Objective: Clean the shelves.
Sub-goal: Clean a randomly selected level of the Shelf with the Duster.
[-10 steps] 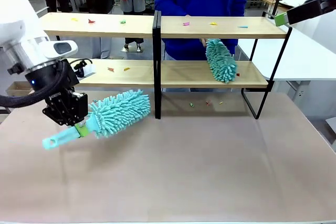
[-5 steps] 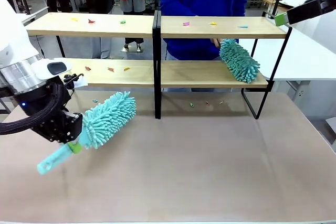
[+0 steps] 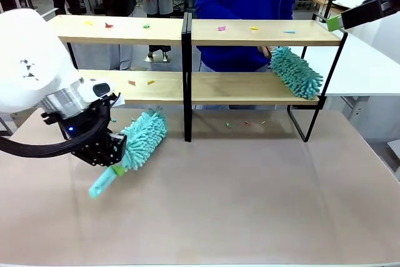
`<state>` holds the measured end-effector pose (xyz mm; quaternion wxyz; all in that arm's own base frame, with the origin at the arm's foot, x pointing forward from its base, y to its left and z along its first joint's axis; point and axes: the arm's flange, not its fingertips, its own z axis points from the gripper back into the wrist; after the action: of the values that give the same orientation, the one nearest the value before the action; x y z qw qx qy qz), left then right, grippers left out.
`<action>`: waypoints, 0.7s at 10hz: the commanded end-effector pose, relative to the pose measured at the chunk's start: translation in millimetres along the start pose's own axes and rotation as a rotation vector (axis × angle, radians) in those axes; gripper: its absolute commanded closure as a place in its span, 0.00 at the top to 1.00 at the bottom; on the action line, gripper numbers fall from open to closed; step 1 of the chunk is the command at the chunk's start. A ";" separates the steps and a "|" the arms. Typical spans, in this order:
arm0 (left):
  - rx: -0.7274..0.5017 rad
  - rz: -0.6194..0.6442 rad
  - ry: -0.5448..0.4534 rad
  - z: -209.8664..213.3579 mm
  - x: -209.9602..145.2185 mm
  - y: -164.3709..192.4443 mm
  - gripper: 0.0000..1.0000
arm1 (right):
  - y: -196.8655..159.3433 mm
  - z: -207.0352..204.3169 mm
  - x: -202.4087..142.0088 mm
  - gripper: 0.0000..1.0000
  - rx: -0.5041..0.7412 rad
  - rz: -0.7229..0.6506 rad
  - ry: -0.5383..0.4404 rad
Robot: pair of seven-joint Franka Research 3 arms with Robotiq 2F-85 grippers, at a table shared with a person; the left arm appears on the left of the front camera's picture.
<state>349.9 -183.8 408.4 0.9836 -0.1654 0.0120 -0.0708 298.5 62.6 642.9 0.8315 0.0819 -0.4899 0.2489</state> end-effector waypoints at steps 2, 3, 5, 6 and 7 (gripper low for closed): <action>-0.028 0.031 -0.164 -14.0 17.0 -34.5 0.12 | -0.3 0.0 -0.1 1.00 0.006 -0.008 -0.002; -0.010 0.021 -0.165 -18.1 20.7 -40.5 0.12 | -0.3 0.0 -0.1 1.00 0.006 -0.008 -0.002; -0.021 0.032 -0.154 -30.6 36.5 -44.2 0.12 | -0.3 0.0 -0.1 1.00 0.006 -0.008 -0.002; -0.008 0.055 -0.189 -33.4 42.6 -44.2 0.12 | -0.3 0.0 -0.1 1.00 0.006 -0.008 -0.002; -0.008 0.070 -0.232 -36.8 48.4 -45.1 0.12 | -0.3 0.0 -0.1 1.00 0.006 -0.008 -0.002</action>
<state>382.4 -238.7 389.1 0.9806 -0.1769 -0.0732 -0.0409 298.5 62.6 642.9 0.8314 0.0819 -0.4899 0.2489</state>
